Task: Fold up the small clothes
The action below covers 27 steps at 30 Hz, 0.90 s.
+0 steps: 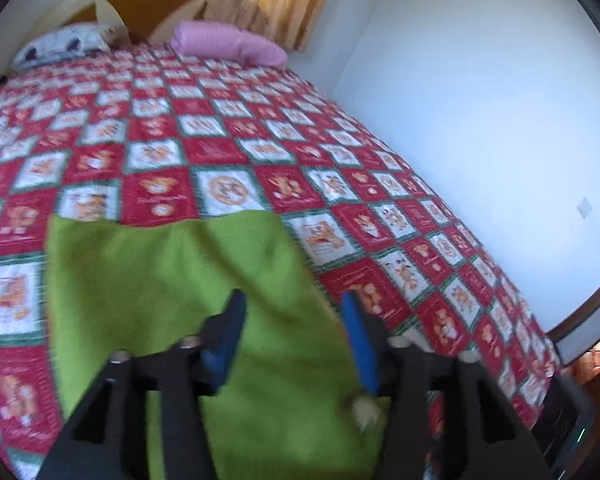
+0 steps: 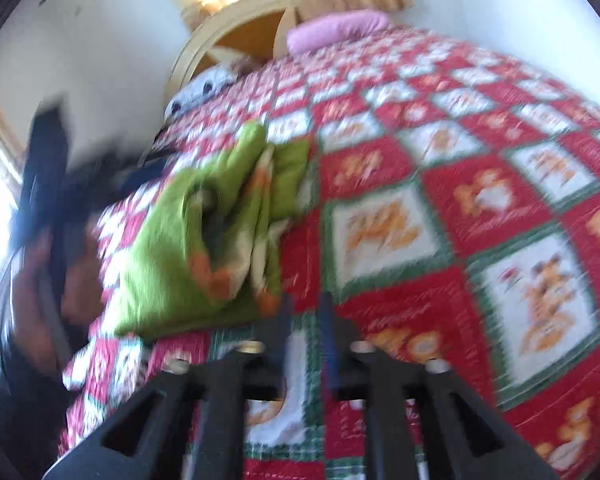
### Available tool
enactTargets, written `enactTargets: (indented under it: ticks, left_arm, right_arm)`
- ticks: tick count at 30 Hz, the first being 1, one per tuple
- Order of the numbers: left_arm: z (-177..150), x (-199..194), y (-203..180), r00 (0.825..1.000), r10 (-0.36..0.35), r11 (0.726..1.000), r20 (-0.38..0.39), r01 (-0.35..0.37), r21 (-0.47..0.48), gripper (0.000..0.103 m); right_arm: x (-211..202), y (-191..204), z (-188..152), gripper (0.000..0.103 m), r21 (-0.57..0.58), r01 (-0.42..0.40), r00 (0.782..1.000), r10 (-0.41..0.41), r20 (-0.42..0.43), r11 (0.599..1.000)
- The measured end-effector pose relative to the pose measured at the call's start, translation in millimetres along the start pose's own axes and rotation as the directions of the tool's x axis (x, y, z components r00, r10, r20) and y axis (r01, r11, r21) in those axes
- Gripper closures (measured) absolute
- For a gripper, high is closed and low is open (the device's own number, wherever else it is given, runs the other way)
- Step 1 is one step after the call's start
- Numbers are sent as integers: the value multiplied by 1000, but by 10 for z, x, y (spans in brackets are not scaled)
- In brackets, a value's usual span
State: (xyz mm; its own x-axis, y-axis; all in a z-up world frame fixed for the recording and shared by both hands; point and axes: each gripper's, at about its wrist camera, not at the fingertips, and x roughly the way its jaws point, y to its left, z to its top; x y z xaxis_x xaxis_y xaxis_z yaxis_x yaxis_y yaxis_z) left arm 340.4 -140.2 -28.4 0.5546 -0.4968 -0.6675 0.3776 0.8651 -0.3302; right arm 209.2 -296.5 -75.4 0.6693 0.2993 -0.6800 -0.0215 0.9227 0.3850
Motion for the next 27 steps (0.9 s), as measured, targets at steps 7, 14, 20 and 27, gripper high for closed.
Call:
enactTargets:
  ticks: [7, 14, 20, 27]
  left_arm:
    - [-677, -643, 390, 957, 242, 969, 158, -248, 17, 26]
    - [-998, -495, 586, 962, 258, 966, 85, -255, -44, 23]
    - [-1091, -420, 590, 969, 236, 972, 73, -235, -23, 12]
    - [-1136, -358, 576, 970, 239, 971, 37, -239, -13, 7]
  right_arm:
    - [300, 599, 571, 37, -149, -75, 997, 79, 20, 986]
    - [877, 597, 663, 91, -164, 35, 998, -44, -54, 986]
    - [867, 73, 469, 103, -101, 138, 986, -146, -82, 985]
    - [641, 108, 743, 67, -80, 56, 998, -54, 30, 995]
